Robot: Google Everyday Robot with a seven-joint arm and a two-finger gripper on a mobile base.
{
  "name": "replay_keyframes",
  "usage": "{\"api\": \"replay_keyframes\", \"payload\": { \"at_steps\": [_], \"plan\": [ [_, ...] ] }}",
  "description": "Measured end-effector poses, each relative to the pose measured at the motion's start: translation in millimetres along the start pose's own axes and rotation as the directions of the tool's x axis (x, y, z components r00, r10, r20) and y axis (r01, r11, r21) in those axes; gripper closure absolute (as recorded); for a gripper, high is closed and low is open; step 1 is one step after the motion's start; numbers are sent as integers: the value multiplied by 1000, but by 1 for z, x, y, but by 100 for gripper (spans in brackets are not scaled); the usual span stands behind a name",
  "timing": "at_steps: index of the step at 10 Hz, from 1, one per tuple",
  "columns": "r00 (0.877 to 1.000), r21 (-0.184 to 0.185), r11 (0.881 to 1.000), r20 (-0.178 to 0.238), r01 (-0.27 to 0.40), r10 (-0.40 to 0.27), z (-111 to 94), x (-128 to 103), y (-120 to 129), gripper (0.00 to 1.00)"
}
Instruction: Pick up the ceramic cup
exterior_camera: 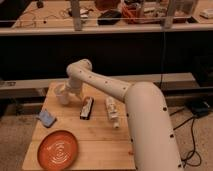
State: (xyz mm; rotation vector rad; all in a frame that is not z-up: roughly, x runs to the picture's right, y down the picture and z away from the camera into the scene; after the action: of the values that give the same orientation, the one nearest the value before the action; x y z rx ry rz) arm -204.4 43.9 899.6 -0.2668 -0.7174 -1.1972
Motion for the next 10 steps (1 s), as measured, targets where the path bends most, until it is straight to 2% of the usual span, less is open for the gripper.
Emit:
{"api": "replay_keyframes", "payload": {
  "at_steps": [6, 7, 10],
  "plan": [
    [1000, -17, 1000, 14, -2, 3, 4, 9, -6, 20],
    [1000, -32, 999, 15, 6, -6, 7, 12, -14, 20],
    [1000, -47, 999, 15, 11, -10, 9, 13, -18, 22]
  ]
}}
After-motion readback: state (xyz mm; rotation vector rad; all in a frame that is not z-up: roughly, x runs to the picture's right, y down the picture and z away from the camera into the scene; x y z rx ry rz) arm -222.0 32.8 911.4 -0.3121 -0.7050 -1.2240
